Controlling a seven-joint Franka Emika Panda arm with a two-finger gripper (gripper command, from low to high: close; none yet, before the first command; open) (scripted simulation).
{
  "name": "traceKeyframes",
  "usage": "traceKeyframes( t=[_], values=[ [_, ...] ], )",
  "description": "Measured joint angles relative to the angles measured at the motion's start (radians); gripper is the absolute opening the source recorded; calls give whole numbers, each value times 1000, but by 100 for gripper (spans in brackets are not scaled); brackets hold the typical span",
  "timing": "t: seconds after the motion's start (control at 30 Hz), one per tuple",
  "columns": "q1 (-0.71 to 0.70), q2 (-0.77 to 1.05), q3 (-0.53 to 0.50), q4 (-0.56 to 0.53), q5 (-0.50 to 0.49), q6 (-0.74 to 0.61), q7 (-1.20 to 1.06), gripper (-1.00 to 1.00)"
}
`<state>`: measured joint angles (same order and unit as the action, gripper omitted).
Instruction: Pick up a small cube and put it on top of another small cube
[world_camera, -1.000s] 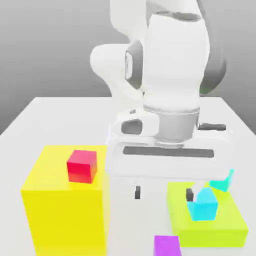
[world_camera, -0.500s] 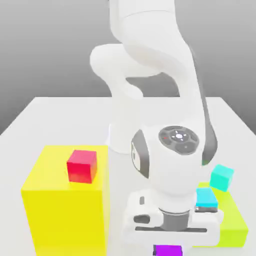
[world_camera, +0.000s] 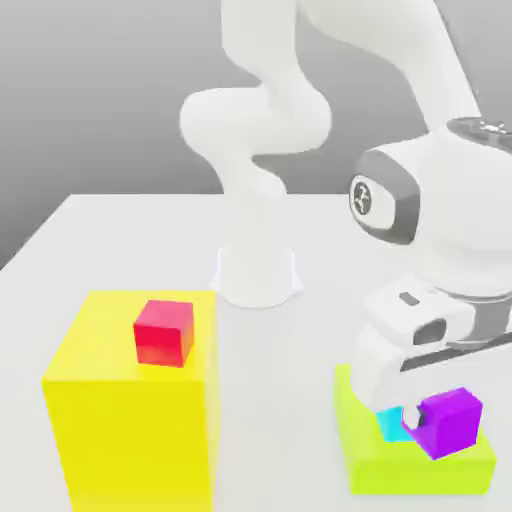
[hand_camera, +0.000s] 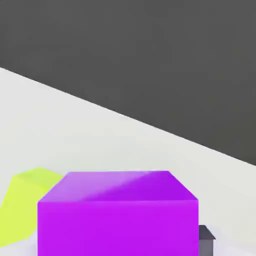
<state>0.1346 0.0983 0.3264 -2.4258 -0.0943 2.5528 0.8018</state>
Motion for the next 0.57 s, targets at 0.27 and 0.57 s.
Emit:
traceKeyframes(
  t=[0.27, 0.57],
  values=[
    [187, -296, 35, -200, 192, -107, -268, -100],
    [183, -167, 49, -268, 144, 76, -235, 100]
  ],
)
